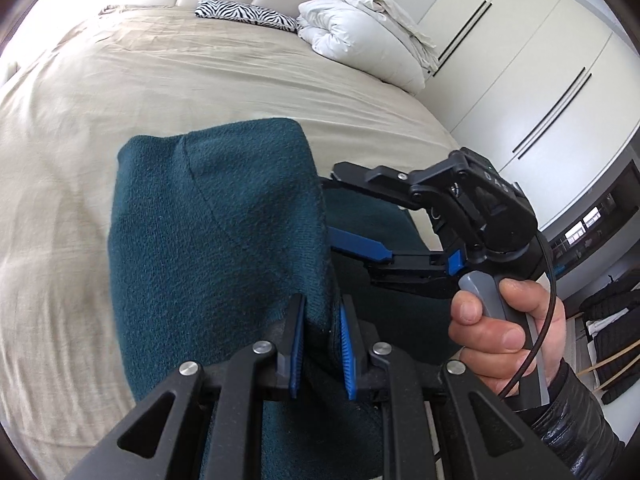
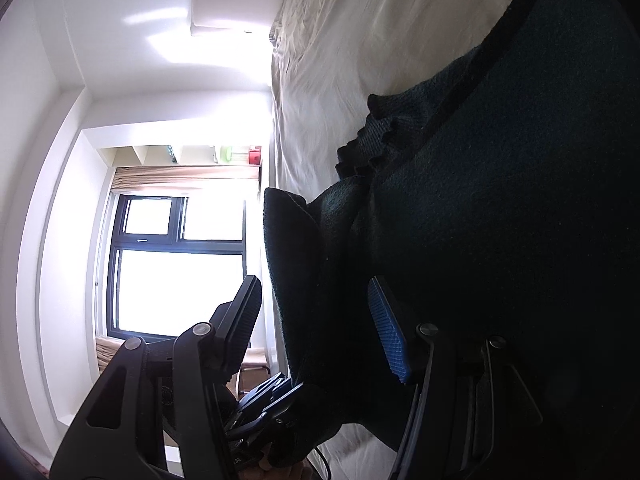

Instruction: Fold small clothes

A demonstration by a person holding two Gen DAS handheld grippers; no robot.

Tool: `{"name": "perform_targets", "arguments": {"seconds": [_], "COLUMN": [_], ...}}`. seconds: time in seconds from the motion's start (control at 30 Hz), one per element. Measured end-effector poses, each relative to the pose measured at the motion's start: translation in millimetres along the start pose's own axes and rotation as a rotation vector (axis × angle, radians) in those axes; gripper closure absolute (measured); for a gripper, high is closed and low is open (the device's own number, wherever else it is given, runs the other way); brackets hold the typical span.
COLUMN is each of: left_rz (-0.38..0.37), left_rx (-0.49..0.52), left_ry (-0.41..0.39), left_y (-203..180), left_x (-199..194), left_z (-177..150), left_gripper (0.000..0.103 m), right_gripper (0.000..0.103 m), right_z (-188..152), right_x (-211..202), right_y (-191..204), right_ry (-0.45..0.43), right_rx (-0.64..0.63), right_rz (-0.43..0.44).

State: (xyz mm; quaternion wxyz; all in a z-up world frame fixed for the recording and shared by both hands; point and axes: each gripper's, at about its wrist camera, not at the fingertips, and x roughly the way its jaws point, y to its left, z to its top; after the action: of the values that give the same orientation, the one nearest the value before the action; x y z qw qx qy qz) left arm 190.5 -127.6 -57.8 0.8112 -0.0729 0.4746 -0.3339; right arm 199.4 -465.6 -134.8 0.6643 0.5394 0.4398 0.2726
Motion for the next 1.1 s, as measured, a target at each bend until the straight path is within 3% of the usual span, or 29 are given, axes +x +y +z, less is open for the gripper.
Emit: {"name": "perform_targets", "arguments": {"seconds": [0.2, 0.37, 0.5, 0.63, 0.77, 0.87, 0.93, 1.1], "left_rz": [0.023, 0.029, 0.013, 0.002, -0.001, 0.034, 0.021, 0.028], "left_rx": [-0.044, -0.032, -0.045, -0.008, 0.006, -0.035, -0.081, -0.081], "left_ry": [0.051, 0.042, 0.034, -0.016, -0.089, -0.095, -0.103, -0.153], "left_y": [12, 15, 17, 12, 23, 43, 56, 64], "left_x": [31, 30, 21, -13, -45, -49, -53, -68], "left_z": [-18, -21, -26, -38, -51, -54, -56, -50], "left_gripper": [0.085, 0.084, 0.076, 0.055, 0.051, 0.053, 0.06, 0.061], "right_gripper": [0.048, 0.048, 0.048, 0.05, 0.054, 0.069, 0.074, 0.09], "right_z": [0, 3, 5, 11, 9, 8, 7, 4], "right_x": [-9, -3, 0, 2, 9, 13, 16, 23], "right_y": [-20, -21, -11, -12, -8, -5, -4, 0], "right_ry": [0.054, 0.073, 0.085, 0.096, 0.1, 0.111, 0.114, 0.1], "right_rx": [0.041, 0.042, 0.014, 0.001, -0.01, -0.03, -0.039, -0.063], "right_rz": [-0.006, -0.021, -0.063, -0.096, -0.125, -0.162, -0.182, -0.253]}}
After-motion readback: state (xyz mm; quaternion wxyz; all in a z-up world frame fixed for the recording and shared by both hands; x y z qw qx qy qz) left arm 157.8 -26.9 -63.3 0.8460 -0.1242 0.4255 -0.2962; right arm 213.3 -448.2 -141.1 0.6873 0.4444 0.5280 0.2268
